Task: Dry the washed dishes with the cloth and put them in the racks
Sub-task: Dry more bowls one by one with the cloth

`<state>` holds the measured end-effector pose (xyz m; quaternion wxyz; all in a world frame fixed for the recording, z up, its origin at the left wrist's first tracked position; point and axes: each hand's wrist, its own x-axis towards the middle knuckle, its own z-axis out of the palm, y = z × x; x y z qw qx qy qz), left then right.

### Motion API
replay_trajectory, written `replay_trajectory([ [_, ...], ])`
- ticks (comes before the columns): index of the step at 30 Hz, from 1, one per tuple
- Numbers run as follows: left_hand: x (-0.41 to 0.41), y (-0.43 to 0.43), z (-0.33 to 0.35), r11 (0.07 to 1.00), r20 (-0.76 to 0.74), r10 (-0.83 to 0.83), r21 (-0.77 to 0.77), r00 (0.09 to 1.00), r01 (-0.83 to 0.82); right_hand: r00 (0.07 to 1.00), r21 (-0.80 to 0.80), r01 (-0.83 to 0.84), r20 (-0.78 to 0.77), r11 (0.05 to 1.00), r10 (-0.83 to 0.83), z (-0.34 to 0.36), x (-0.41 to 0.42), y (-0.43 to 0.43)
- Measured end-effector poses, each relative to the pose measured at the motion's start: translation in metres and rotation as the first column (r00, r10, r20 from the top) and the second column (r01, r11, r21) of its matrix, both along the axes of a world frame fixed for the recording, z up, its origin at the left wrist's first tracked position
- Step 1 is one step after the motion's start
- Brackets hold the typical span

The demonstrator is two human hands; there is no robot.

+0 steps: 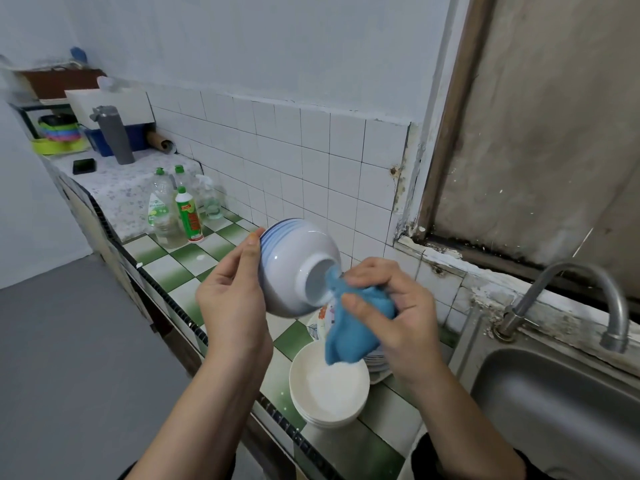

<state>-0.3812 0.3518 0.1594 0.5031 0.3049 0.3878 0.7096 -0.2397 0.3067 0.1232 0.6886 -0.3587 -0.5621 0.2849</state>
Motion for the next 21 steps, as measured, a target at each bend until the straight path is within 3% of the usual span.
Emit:
replay_trajectory([
  [3,-0.003,-0.003,-0.003,0.998,-0.032,-0.054,0.024,0.998,0.054,0.913,-0.058,0.045,-0.402,0.997,-0.065,0.017,0.011,0.001],
  [6,-0.002,-0.008,-0.004,0.984,-0.106,-0.143,0.092,0.984,0.153,0.859,-0.071,0.078,-0.501,0.994,-0.103,0.03,0.017,0.01],
  [13,-0.007,-0.013,-0.004,0.896,-0.347,-0.31,0.206,0.885,0.394,0.874,-0.132,0.072,-0.47,0.989,-0.126,0.03,0.009,0.021],
  [17,-0.004,-0.015,-0.011,0.863,-0.411,-0.444,0.044,0.796,0.504,0.912,0.062,0.247,-0.352,0.967,-0.21,0.022,0.006,0.017],
  [21,-0.006,-0.012,-0.012,0.803,-0.368,-0.591,-0.177,0.718,0.569,0.933,0.291,0.349,-0.2,0.891,-0.301,0.02,0.002,0.01],
])
